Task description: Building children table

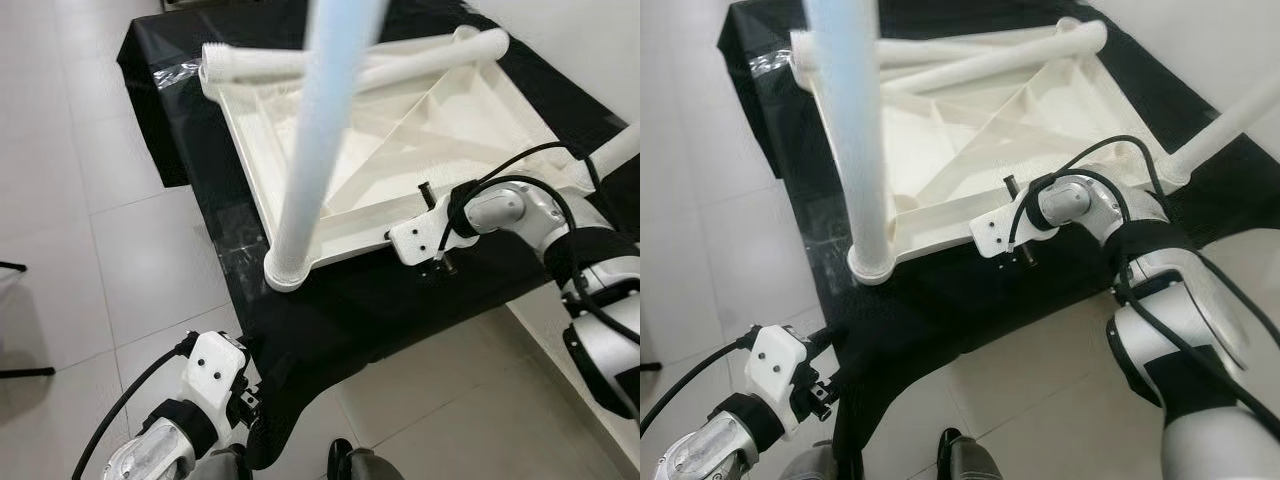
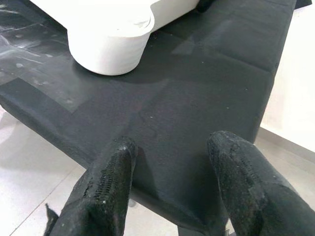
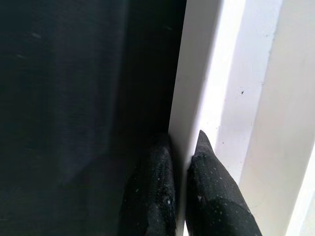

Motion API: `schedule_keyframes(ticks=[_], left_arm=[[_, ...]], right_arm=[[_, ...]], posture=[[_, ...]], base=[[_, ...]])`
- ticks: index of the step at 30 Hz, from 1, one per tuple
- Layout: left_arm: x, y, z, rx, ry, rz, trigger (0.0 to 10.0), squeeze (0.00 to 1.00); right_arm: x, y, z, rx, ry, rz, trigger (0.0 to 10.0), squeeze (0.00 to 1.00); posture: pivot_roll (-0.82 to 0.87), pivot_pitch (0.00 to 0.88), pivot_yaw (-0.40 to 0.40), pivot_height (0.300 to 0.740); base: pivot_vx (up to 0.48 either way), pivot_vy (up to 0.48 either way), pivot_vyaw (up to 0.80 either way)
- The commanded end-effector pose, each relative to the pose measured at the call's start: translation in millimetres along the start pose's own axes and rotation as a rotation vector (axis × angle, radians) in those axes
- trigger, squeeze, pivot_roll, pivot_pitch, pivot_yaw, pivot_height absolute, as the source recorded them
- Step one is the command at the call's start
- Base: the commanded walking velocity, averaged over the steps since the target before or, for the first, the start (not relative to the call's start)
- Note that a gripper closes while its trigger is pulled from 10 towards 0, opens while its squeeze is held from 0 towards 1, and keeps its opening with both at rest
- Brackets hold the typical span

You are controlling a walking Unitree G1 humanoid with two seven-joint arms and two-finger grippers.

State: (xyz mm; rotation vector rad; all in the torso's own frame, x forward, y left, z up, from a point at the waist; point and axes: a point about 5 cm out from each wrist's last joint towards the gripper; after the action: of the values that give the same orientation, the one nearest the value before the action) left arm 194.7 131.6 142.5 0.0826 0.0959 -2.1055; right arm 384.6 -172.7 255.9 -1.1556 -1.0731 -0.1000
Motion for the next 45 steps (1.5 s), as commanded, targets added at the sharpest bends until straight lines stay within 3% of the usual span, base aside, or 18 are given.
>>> schedule_keyframes(ticks=[1, 2, 3, 9, 10, 19, 27, 29, 31, 33, 34, 35, 36, 38, 39, 40, 41, 45], left_arm=[[2.4, -3.6, -3.7, -0.032, -0.004, -0.014, 10.0, 0.00], [2.5, -3.7, -3.6, -0.032, -0.004, -0.013, 10.0, 0.00], [2.7, -3.7, -3.6, -0.032, -0.004, -0.013, 10.0, 0.00], [2.7, -3.2, -3.7, -0.031, -0.006, -0.012, 10.0, 0.00], [2.8, -3.1, -3.8, -0.031, -0.006, -0.013, 10.0, 0.00], [3.2, -2.8, -3.8, -0.031, -0.006, -0.015, 10.0, 0.00], [3.6, -1.5, -3.5, -0.027, -0.006, -0.015, 10.0, 0.00], [3.6, -0.7, -3.4, -0.026, -0.005, -0.011, 10.0, 0.00], [1.6, 0.6, -2.2, -0.019, 0.001, 0.007, 10.0, 0.00], [1.6, 0.6, -2.2, -0.019, 0.001, 0.007, 10.0, 0.00], [-0.2, 1.0, -1.8, -0.016, 0.002, 0.022, 10.0, 0.00], [-0.2, 1.0, -1.8, -0.016, 0.002, 0.022, 10.0, 0.00], [-3.1, 1.9, -1.3, -0.013, 0.010, 0.039, 10.0, 0.00], [-3.1, 1.9, -1.3, -0.013, 0.010, 0.039, 10.0, 0.00], [-6.9, 3.0, -0.9, -0.012, 0.022, 0.060, 10.0, 0.00], [-6.9, 3.0, -0.9, -0.012, 0.022, 0.060, 10.0, 0.00], [-11.1, 4.2, -0.2, -0.009, 0.034, 0.085, 10.0, 0.00], [-14.2, 4.9, 0.2, -0.008, 0.044, 0.102, 10.0, 0.00]], right_arm=[[21.7, -15.4, -1.1, -0.024, -0.033, -0.139, 0.0, 0.00], [24.5, -16.9, -2.4, -0.043, -0.039, -0.148, 6.9, 0.00], [27.0, -18.1, -3.9, -0.066, -0.050, -0.158, 10.0, 0.00], [29.7, -19.7, -8.2, -0.115, -0.061, -0.172, 10.0, 0.00], [30.3, -20.6, -10.0, -0.127, -0.053, -0.176, 10.0, 1.00], [40.5, -27.2, -14.8, -0.174, -0.043, -0.311, 10.0, 1.00], [38.2, -38.2, -17.3, -0.082, 0.068, -0.312, 10.0, 1.00], [35.7, -41.9, -17.3, -0.018, 0.129, -0.303, 10.0, 1.00], [31.5, -47.9, -14.2, 0.178, 0.281, -0.307, 10.0, 1.00], [31.5, -47.9, -14.2, 0.178, 0.281, -0.307, 10.0, 1.00], [28.0, -50.1, -12.2, 0.284, 0.348, -0.306, 10.0, 1.00], [28.0, -50.1, -12.2, 0.284, 0.348, -0.306, 10.0, 1.00], [21.3, -51.2, -8.6, 0.405, 0.423, -0.340, 10.0, 0.85], [21.3, -51.2, -8.6, 0.405, 0.423, -0.340, 10.0, 0.85], [8.5, -47.8, -1.1, 0.524, 0.510, -0.380, 10.0, 0.73], [8.5, -47.8, -1.1, 0.524, 0.510, -0.380, 10.0, 0.73], [-7.4, -37.3, 11.8, 0.624, 0.610, -0.451, 10.0, 0.71], [-19.0, -29.5, 21.4, 0.682, 0.702, -0.506, 10.0, 0.71]], posture=[[0.11, 0.281, -0.103, 0.740], [0.11, 0.282, -0.104, 0.740], [0.11, 0.283, -0.105, 0.740], [0.10, 0.283, -0.104, 0.740], [0.10, 0.284, -0.105, 0.740], [0.10, 0.281, -0.101, 0.740], [0.10, 0.279, -0.106, 0.740], [0.09, 0.280, -0.113, 0.740], [0.09, 0.278, -0.117, 0.740], [0.09, 0.278, -0.117, 0.740], [0.07, 0.277, -0.119, 0.740], [0.07, 0.277, -0.119, 0.740], [0.07, 0.271, -0.108, 0.740], [0.07, 0.271, -0.108, 0.740], [0.06, 0.267, -0.100, 0.740], [0.06, 0.267, -0.100, 0.740], [0.05, 0.263, -0.095, 0.740], [0.05, 0.262, -0.094, 0.740]], base=[[0.000, 0.000, 0.00], [0.000, 0.000, 0.00], [0.000, 0.000, 0.00], [0.000, 0.000, 0.00], [0.000, 0.000, 0.00], [0.000, 0.000, 0.00], [0.000, 0.000, 0.00], [0.000, 0.000, 0.00], [0.000, 0.000, 0.00], [0.000, 0.000, 0.00], [0.000, 0.000, 0.00], [0.000, 0.000, 0.00], [0.000, 0.000, 0.00], [0.000, 0.000, 0.00], [0.000, 0.000, 0.00], [0.000, 0.000, 0.00], [0.000, 0.000, 0.00], [0.000, 0.000, 0.00]])
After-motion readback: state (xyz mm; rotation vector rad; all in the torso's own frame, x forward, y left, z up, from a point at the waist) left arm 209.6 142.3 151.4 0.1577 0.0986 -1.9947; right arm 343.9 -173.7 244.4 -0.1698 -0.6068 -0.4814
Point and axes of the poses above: a point about 5 cm out from each wrist's last joint towards the gripper, its own y axis pointing out of the wrist towards the gripper, its own z axis along the axis of the wrist's last joint, x = y × z
